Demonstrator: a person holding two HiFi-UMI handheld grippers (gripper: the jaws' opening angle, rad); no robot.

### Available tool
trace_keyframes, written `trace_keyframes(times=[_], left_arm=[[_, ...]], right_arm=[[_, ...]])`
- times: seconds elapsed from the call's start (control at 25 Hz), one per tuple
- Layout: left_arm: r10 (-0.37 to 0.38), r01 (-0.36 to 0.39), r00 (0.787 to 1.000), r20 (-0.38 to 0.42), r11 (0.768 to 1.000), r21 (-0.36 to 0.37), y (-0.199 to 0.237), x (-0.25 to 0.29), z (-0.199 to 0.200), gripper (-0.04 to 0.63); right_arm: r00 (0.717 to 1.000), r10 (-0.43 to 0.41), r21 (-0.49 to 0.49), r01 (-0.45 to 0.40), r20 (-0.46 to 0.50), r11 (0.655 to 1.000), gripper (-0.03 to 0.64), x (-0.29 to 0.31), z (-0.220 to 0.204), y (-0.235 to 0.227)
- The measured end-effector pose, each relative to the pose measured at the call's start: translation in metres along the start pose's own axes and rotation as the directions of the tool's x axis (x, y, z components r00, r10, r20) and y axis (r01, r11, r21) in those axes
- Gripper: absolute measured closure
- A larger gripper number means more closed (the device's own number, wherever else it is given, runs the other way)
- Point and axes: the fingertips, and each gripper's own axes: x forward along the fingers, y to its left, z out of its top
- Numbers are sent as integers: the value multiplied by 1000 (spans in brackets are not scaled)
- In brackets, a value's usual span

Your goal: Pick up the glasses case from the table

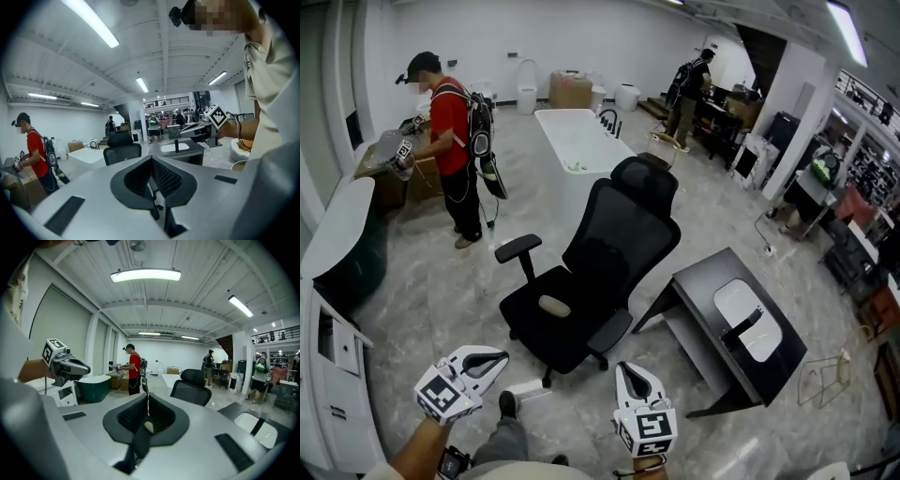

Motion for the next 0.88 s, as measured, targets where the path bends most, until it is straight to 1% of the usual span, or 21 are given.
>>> trace_keyframes(times=[0.16, 0.32, 0.44, 0.52, 0.68, 0.88], left_arm=[[-81, 82, 996, 29, 996, -30, 35, 47, 1, 578], [-180, 180, 982, 65, 984, 0, 87, 93, -3, 578], [-234, 236, 969, 75, 972, -13, 122, 115, 6, 578], [-262, 263, 962, 74, 965, 5, 144, 131, 10, 578], [-335, 333, 939, 74, 942, 43, 174, 156, 3, 578], [-395, 391, 915, 82, 919, 55, 209, 179, -2, 578]], right_arm=[[995, -95, 4, 95, -15, 995, 591, 23, 0, -24], [984, -178, 17, 178, -25, 984, 591, 64, 12, -36], [975, -219, 18, 219, -24, 975, 591, 93, 26, -36], [968, -249, 25, 249, -23, 968, 591, 110, 34, -40], [953, -301, 38, 302, -34, 953, 591, 135, 39, -46], [936, -349, 41, 351, -51, 935, 591, 166, 46, -48]])
